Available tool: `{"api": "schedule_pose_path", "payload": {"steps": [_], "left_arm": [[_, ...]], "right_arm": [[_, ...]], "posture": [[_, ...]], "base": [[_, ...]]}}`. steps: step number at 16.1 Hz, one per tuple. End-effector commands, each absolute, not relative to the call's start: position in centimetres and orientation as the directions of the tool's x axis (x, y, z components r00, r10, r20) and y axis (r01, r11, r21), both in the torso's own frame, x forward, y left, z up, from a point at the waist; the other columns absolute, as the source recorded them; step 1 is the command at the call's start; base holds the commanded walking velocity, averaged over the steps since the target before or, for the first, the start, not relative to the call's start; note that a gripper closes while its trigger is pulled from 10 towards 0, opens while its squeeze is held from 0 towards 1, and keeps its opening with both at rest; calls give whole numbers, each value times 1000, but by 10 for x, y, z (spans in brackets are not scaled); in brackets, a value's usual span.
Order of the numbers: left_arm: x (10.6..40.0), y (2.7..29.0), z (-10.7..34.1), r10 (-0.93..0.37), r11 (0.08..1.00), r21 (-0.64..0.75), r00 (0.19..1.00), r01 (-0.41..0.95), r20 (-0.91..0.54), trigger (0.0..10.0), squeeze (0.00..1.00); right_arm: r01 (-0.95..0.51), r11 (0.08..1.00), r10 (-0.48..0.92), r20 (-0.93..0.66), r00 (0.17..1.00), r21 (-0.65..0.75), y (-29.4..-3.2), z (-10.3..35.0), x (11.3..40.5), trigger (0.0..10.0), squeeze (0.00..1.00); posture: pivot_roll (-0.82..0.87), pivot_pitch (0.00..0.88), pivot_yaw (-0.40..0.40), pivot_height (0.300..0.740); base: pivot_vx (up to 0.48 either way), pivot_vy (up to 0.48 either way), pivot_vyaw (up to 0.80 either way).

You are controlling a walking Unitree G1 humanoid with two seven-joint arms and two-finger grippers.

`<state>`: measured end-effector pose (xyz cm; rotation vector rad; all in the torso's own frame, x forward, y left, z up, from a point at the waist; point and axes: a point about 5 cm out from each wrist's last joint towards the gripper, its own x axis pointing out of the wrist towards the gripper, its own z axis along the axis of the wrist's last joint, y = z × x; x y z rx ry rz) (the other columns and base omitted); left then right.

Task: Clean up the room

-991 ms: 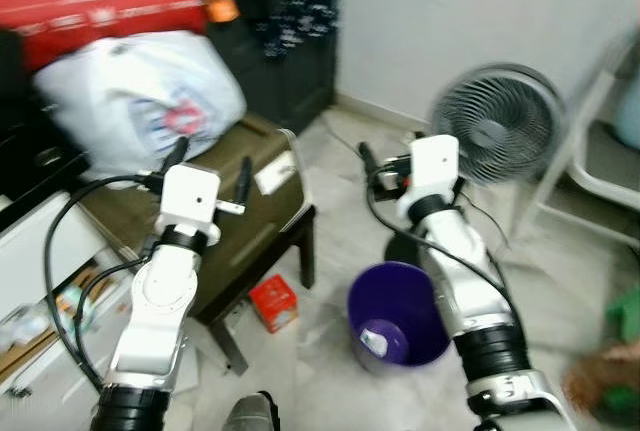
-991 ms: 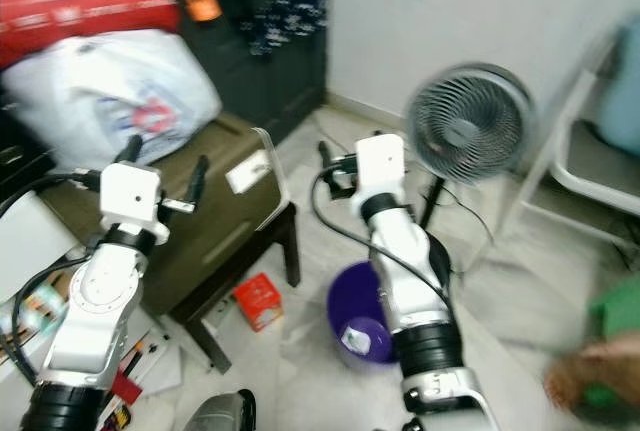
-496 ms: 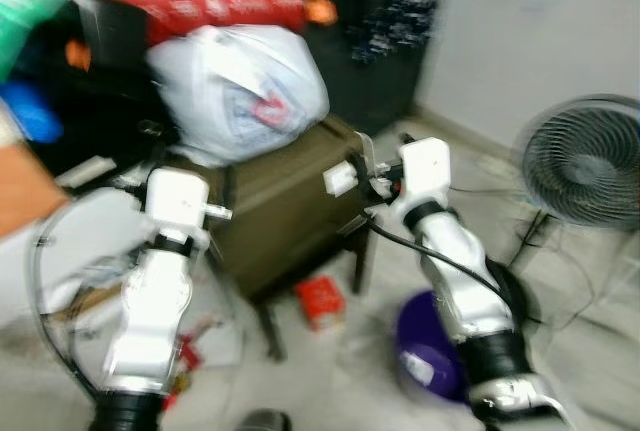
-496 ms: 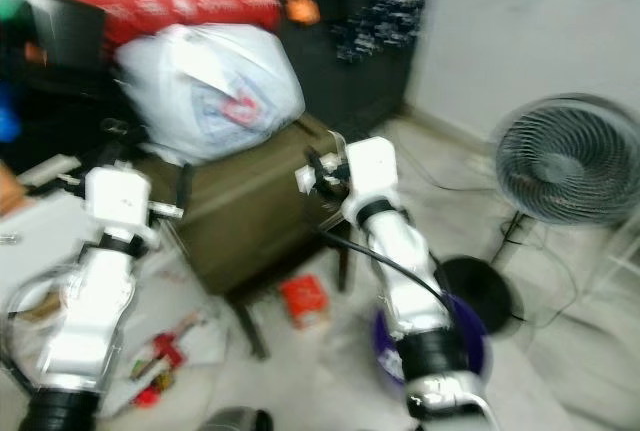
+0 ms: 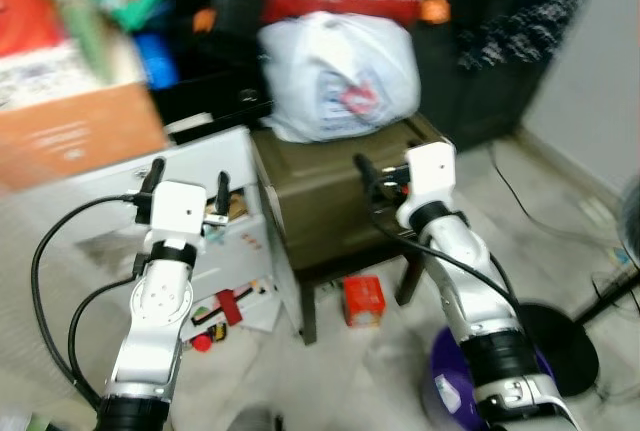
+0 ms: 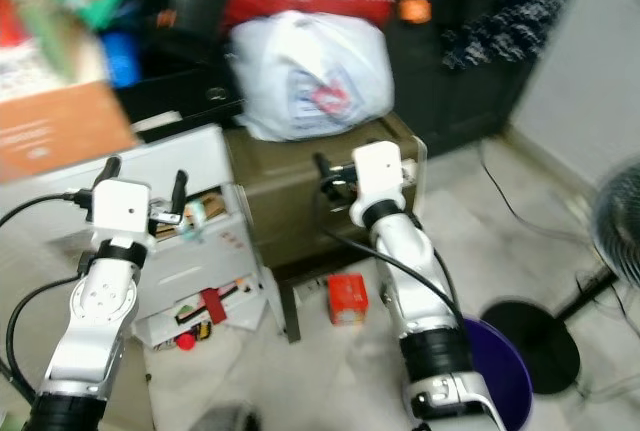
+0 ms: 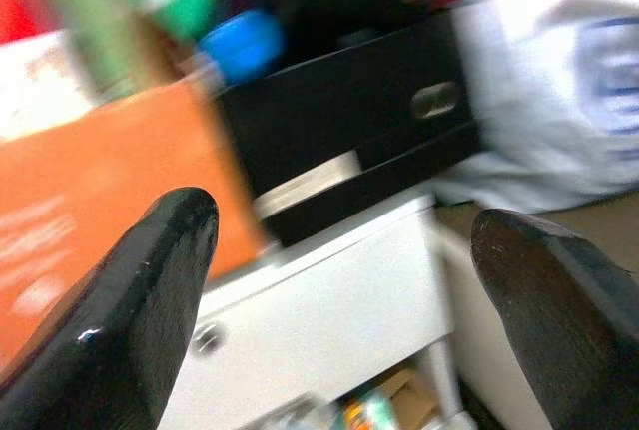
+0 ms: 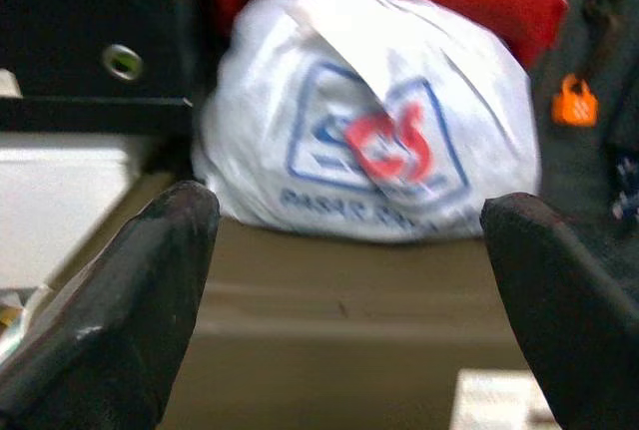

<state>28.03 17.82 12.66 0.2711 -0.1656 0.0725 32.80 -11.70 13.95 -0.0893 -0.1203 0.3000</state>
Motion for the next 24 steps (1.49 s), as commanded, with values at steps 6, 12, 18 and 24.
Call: {"api": "schedule_pose_path", "payload": {"steps": [6, 12, 18, 24], "left_arm": [[278, 187, 125, 65, 960, 258, 986, -105, 156, 10000, 0], [284, 180, 129, 28, 966, 251, 987, -68, 159, 10000, 0], [285, 173, 131, -25, 970, 241, 985, -18, 173, 10000, 0], [286, 171, 131, -35, 972, 233, 984, -7, 175, 10000, 0]], "right_arm": [[-315, 944, 323, 99, 941, -95, -104, 136, 328, 10000, 0], [-268, 961, 273, 95, 957, -66, -110, 136, 334, 10000, 0], [-263, 963, 267, 92, 959, -55, -110, 135, 336, 10000, 0], [-272, 960, 277, 97, 956, -62, -108, 136, 338, 10000, 0]], "posture": [[14, 0, 5, 740], [8, 0, 11, 740], [2, 0, 11, 740], [2, 0, 8, 740]], "base": [[0, 0, 800], [0, 0, 267], [191, 0, -390], [377, 0, -78]]}}
